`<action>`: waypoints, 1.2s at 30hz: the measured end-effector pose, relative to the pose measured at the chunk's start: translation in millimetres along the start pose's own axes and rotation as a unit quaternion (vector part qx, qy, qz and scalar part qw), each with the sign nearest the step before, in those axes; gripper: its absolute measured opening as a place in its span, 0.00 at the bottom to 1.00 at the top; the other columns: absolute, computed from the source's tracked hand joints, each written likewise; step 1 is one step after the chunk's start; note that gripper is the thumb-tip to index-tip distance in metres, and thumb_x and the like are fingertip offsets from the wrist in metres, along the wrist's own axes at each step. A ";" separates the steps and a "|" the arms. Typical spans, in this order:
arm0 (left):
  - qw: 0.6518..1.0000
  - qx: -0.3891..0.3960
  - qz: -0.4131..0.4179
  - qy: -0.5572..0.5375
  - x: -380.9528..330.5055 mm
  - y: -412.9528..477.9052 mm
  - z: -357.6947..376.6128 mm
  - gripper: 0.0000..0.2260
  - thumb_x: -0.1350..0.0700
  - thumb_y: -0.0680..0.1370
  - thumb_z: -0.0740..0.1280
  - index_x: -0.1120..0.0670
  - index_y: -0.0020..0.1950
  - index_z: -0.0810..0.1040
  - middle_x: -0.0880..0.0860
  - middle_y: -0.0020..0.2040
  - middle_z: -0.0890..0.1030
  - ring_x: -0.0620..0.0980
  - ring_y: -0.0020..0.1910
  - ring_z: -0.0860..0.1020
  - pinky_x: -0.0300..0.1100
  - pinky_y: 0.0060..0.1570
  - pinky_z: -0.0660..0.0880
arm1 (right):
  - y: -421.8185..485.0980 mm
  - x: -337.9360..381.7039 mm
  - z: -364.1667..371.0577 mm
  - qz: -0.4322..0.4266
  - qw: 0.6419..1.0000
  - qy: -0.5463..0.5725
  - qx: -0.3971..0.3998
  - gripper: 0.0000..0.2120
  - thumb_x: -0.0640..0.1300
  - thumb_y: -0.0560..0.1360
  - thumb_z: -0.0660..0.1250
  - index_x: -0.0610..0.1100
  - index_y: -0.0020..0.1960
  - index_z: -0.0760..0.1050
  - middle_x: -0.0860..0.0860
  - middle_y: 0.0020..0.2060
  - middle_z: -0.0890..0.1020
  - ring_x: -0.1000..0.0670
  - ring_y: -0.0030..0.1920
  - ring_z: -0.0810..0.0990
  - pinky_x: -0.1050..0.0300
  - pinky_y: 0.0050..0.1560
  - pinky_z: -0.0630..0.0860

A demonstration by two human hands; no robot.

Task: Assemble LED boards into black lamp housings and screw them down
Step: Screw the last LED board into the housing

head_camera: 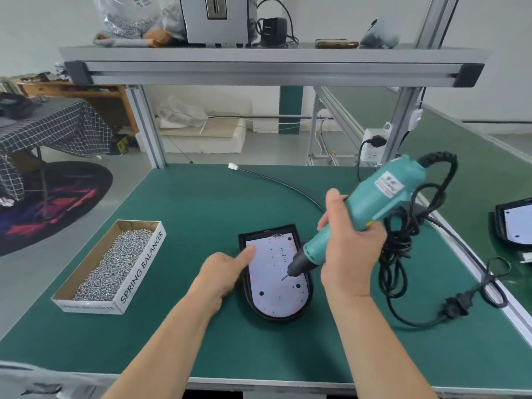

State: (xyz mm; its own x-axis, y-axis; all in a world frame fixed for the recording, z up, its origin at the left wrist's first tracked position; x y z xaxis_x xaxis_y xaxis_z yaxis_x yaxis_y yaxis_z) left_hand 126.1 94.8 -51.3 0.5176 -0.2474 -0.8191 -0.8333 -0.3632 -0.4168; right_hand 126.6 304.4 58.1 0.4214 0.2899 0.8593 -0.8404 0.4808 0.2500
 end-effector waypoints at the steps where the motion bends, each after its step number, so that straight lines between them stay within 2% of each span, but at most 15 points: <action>1: 0.998 -0.018 -0.014 -0.053 3.3 0.9 -9.7 0.23 0.39 0.75 0.71 0.55 0.35 0.69 0.55 0.32 0.70 0.51 0.28 0.64 0.41 0.29 0.61 | 3.2 -5.2 -5.5 0.035 0.999 0.021 -0.034 0.11 0.49 0.71 0.74 0.48 0.38 0.73 0.52 0.25 0.75 0.52 0.27 0.73 0.60 0.32 0.72; 2: 0.988 -0.033 -0.029 -0.146 6.3 1.5 -19.6 0.19 0.46 0.78 0.71 0.59 0.37 0.72 0.57 0.36 0.73 0.52 0.30 0.69 0.42 0.32 0.67 | 5.8 -10.1 -10.5 0.061 0.996 0.032 -0.060 0.12 0.49 0.71 0.75 0.48 0.39 0.72 0.52 0.25 0.75 0.53 0.27 0.73 0.59 0.33 0.72; 4: 0.931 -0.031 -0.058 -0.359 11.3 3.0 -34.4 0.06 0.64 0.81 0.66 0.69 0.51 0.75 0.62 0.48 0.76 0.55 0.45 0.77 0.43 0.50 0.77 | 8.9 -18.2 -18.7 0.085 0.992 0.037 -0.089 0.13 0.49 0.74 0.74 0.48 0.41 0.71 0.52 0.26 0.76 0.52 0.28 0.74 0.57 0.35 0.72; 5: 0.894 -0.008 -0.066 -0.443 10.5 0.3 -39.1 0.08 0.71 0.81 0.60 0.72 0.59 0.72 0.64 0.54 0.75 0.58 0.56 0.77 0.47 0.61 0.76 | 9.5 -21.1 -21.7 0.090 0.991 0.036 -0.097 0.12 0.50 0.75 0.74 0.48 0.41 0.71 0.52 0.26 0.76 0.52 0.29 0.74 0.57 0.35 0.72; 6: 0.860 0.017 -0.068 -0.505 8.7 -2.7 -41.9 0.13 0.75 0.79 0.54 0.74 0.63 0.69 0.65 0.59 0.74 0.61 0.64 0.74 0.51 0.66 0.73 | 9.9 -23.3 -23.6 0.094 0.990 0.036 -0.104 0.12 0.50 0.75 0.74 0.48 0.42 0.72 0.52 0.27 0.76 0.52 0.29 0.74 0.57 0.35 0.72; 7: 0.835 0.033 -0.062 -0.545 5.8 -6.4 -43.5 0.16 0.78 0.78 0.50 0.73 0.62 0.69 0.66 0.62 0.73 0.62 0.67 0.72 0.52 0.66 0.74 | 9.9 -24.6 -24.8 0.099 0.989 0.036 -0.108 0.12 0.50 0.75 0.73 0.48 0.42 0.72 0.52 0.27 0.77 0.52 0.29 0.74 0.58 0.35 0.72; 8: 0.828 0.045 -0.044 -0.557 1.2 -11.1 -44.2 0.17 0.79 0.77 0.48 0.73 0.60 0.70 0.67 0.62 0.74 0.64 0.66 0.73 0.51 0.61 0.77 | 10.0 -25.3 -25.0 0.105 0.988 0.039 -0.110 0.12 0.51 0.75 0.73 0.48 0.43 0.72 0.51 0.27 0.77 0.52 0.30 0.74 0.58 0.35 0.72; 10: 0.836 0.061 -0.014 -0.546 -8.4 -19.8 -40.0 0.15 0.79 0.78 0.49 0.72 0.54 0.74 0.69 0.59 0.77 0.64 0.58 0.80 0.45 0.48 0.83 | 10.2 -25.2 -23.6 0.115 0.986 0.045 -0.111 0.12 0.51 0.75 0.73 0.47 0.44 0.72 0.51 0.27 0.77 0.52 0.30 0.75 0.57 0.37 0.72; 13: 0.854 0.067 0.003 -0.516 -15.2 -27.6 -28.2 0.10 0.77 0.80 0.55 0.71 0.54 0.75 0.70 0.53 0.81 0.61 0.49 0.86 0.39 0.41 0.83 | 9.7 -21.7 -23.1 0.117 0.985 0.049 -0.114 0.12 0.51 0.74 0.73 0.48 0.43 0.71 0.53 0.27 0.76 0.52 0.30 0.74 0.58 0.36 0.72; 17: 0.869 0.083 0.018 -0.488 -21.6 -36.4 -12.7 0.04 0.70 0.81 0.63 0.69 0.52 0.77 0.65 0.45 0.85 0.55 0.46 0.87 0.35 0.39 0.81 | 9.9 -15.7 -25.5 0.107 0.984 0.072 -0.119 0.12 0.50 0.75 0.73 0.46 0.48 0.71 0.56 0.26 0.76 0.54 0.29 0.73 0.65 0.30 0.72; 19: 0.873 0.092 0.018 -0.479 -23.8 -40.3 -6.5 0.05 0.68 0.82 0.63 0.69 0.51 0.77 0.63 0.43 0.86 0.55 0.47 0.87 0.36 0.41 0.82 | 10.2 -13.4 -26.6 0.105 0.983 0.083 -0.123 0.12 0.49 0.76 0.73 0.46 0.48 0.71 0.58 0.26 0.76 0.55 0.28 0.74 0.65 0.28 0.72; 23: 0.877 0.135 -0.008 -0.461 -25.8 -47.4 0.7 0.08 0.74 0.79 0.60 0.72 0.57 0.75 0.68 0.49 0.84 0.62 0.52 0.85 0.45 0.50 0.83 | 10.5 -10.2 -28.1 0.102 0.983 0.092 -0.125 0.11 0.48 0.76 0.72 0.46 0.45 0.71 0.58 0.26 0.77 0.55 0.27 0.74 0.65 0.28 0.72; 25: 0.885 0.158 -0.001 -0.438 -28.1 -52.2 3.0 0.12 0.77 0.78 0.59 0.72 0.58 0.75 0.68 0.51 0.84 0.61 0.53 0.85 0.44 0.50 0.83 | 10.9 -9.3 -30.3 0.105 0.982 0.095 -0.126 0.11 0.49 0.76 0.72 0.46 0.44 0.71 0.57 0.26 0.76 0.55 0.28 0.74 0.65 0.29 0.72; 30: 0.901 0.171 0.025 -0.399 -30.7 -59.5 9.2 0.08 0.75 0.79 0.60 0.70 0.55 0.77 0.66 0.48 0.85 0.58 0.50 0.86 0.37 0.42 0.82 | 11.5 -4.0 -31.8 0.105 0.980 0.110 -0.131 0.10 0.49 0.76 0.72 0.48 0.45 0.71 0.58 0.27 0.77 0.55 0.29 0.74 0.64 0.30 0.73; 36: 0.907 0.176 0.005 -0.382 -29.7 -66.7 20.2 0.05 0.64 0.80 0.66 0.66 0.49 0.79 0.63 0.41 0.85 0.54 0.39 0.86 0.35 0.34 0.80 | 9.6 4.4 -28.7 0.099 0.976 0.144 -0.128 0.11 0.49 0.77 0.72 0.47 0.45 0.71 0.58 0.27 0.77 0.56 0.28 0.74 0.64 0.31 0.74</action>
State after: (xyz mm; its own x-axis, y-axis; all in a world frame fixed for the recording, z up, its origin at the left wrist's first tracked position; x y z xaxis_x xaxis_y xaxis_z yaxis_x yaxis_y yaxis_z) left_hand 162.4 144.5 -7.2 0.3370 0.4939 -0.8016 -0.9170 -0.0209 -0.3984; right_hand 130.2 334.1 51.4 0.3690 0.6002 0.7096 -0.8182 0.5720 -0.0584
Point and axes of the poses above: each hand's wrist, its own y-axis towards the middle knuckle, its own z-axis out of the palm, x = y × z, the point moved 4 cm from there along y, towards the middle knuckle
